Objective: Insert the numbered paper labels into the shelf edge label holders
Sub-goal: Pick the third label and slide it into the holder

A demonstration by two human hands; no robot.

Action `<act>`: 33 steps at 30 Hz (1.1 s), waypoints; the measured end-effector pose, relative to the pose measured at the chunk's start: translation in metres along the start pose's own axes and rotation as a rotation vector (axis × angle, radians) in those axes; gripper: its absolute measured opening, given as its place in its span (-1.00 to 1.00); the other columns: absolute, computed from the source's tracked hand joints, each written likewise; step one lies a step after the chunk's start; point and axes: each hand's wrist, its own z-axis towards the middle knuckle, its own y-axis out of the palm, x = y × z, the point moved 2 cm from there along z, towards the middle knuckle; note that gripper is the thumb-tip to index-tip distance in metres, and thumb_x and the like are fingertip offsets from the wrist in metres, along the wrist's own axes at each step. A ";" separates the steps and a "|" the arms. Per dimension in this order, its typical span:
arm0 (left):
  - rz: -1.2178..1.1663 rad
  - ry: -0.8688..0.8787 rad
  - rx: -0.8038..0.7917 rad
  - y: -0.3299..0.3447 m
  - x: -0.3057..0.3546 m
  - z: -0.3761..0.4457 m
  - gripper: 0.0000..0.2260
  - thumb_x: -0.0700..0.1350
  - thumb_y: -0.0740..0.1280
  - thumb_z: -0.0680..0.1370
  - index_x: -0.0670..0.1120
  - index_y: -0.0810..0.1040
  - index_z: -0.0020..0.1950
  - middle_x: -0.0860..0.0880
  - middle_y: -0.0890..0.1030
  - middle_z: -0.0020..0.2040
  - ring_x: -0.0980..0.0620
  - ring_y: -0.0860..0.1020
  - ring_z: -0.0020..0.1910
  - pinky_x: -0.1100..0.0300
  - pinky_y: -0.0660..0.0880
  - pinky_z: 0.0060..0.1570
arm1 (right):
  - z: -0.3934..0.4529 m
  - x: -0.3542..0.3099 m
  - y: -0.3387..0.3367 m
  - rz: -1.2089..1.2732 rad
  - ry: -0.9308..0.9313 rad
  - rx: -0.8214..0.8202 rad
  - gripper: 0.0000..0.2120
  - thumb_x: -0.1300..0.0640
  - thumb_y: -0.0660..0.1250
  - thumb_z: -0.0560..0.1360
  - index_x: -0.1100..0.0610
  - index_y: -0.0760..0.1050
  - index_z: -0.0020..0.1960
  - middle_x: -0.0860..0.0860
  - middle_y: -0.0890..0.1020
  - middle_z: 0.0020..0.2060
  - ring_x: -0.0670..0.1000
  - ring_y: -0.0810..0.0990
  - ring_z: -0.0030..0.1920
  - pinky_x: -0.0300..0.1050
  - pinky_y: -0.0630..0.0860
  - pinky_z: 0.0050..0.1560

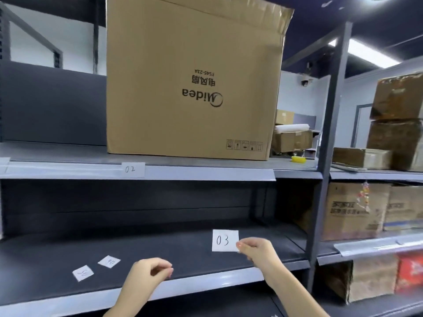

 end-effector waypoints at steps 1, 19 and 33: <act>-0.003 0.005 -0.002 0.000 0.005 0.002 -0.58 -0.31 0.45 0.38 0.18 0.59 -0.50 0.17 0.67 -0.45 0.28 0.58 -0.46 0.53 0.44 -0.40 | 0.001 -0.004 -0.004 -0.004 -0.015 0.012 -0.90 0.20 0.33 0.48 0.11 0.57 -0.21 -0.06 0.51 -0.41 -0.12 0.35 -0.42 -0.49 0.29 -0.54; 0.283 0.503 0.208 0.039 0.151 0.165 -0.93 -0.17 0.39 0.48 -0.11 0.67 -0.13 0.14 0.46 -0.28 0.26 0.40 -0.18 0.43 0.31 -0.18 | 0.157 -0.093 -0.100 0.072 -0.257 0.087 -0.92 0.17 0.34 0.48 0.15 0.56 -0.05 -0.05 0.55 -0.34 -0.10 0.38 -0.38 -0.39 0.29 -0.46; 0.358 0.483 0.206 0.059 0.150 0.226 -0.88 -0.15 0.35 0.51 -0.10 0.68 -0.03 0.15 0.45 -0.25 0.20 0.39 -0.13 0.48 0.27 -0.19 | 0.229 -0.110 -0.103 -0.232 -0.380 -0.061 -0.79 0.19 0.36 0.46 0.11 0.55 -0.35 -0.04 0.49 -0.39 -0.05 0.34 -0.34 -0.22 0.25 -0.36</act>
